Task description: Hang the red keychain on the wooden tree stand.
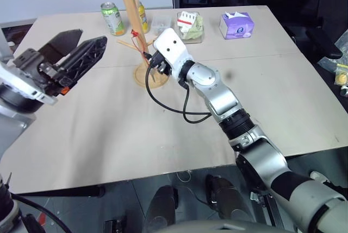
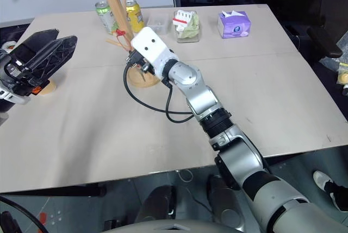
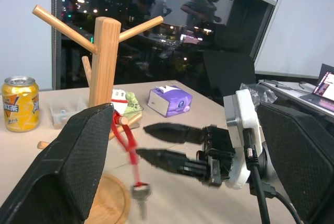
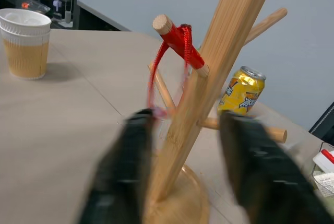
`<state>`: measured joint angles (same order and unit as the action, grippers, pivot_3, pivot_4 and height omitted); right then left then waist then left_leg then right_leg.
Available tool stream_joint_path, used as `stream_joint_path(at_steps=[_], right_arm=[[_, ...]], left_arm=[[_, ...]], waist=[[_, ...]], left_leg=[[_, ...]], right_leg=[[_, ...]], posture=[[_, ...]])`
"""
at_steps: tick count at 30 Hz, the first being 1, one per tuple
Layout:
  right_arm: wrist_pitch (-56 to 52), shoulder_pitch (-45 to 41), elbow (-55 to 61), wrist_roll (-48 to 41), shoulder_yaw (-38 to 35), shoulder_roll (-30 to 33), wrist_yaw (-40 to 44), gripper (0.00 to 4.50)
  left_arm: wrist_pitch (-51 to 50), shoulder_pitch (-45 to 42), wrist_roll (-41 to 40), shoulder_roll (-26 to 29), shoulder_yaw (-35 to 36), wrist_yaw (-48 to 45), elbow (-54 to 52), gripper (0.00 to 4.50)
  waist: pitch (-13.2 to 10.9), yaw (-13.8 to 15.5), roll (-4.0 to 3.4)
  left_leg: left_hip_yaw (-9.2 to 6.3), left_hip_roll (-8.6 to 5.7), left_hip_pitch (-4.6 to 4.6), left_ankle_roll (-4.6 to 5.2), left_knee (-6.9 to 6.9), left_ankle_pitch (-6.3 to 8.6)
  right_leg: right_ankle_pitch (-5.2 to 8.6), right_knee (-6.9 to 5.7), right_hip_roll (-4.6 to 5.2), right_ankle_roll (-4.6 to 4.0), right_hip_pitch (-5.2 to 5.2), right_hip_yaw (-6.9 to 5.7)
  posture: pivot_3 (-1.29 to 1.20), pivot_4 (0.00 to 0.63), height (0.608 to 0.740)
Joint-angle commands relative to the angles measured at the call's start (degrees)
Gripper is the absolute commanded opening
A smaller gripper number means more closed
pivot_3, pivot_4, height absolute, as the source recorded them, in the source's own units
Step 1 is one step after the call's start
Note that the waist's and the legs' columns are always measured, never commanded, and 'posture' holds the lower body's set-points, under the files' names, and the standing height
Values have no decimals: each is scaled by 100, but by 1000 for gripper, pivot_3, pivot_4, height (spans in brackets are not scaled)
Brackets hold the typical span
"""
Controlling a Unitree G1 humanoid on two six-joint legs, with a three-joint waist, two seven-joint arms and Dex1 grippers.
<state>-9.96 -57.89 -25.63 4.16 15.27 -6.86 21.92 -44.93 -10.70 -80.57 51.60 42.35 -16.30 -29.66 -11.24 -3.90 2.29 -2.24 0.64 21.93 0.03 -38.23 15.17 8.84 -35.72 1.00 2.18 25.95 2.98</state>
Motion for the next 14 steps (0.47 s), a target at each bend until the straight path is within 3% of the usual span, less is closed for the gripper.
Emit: stream_joint_path(at_steps=[1,3,9,11,14], right_arm=[[-160,70,597,-87,-12,236,341,3883],[-452,256,950,-232,9,582,838,4349],[-2482,331,2174,-2028,-700,2277,3191,4349],[-3402,137,2379,-2873,-1199,2720,3611,4349],[-3680,41,2526,-3164,-1402,3351,3962,4349]], left_arm=[[51,36,39,192,124,-152,46,4500],[-109,167,120,379,153,-309,132,4500],[-536,1242,1202,1313,718,-1808,653,4500],[-434,1514,1727,1538,833,-2381,987,4500],[-94,1710,2466,1793,761,-3138,1434,4500]], waist=[[0,1,0],[-1,10,-1],[-20,29,-28],[-23,14,-33],[-31,-28,-46]], left_leg=[[0,0,0,0,0,0],[-2,0,2,0,0,0],[4,-9,8,0,0,0],[8,-4,9,1,4,0],[14,9,-2,1,18,1]], right_leg=[[0,0,0,0,0,0],[0,2,0,0,0,-2],[7,13,10,-9,0,1],[8,15,6,-9,7,1],[16,8,-6,-22,12,0]], posture=[[0,150,740],[0,150,740],[0,150,740],[0,150,740],[0,150,740]])
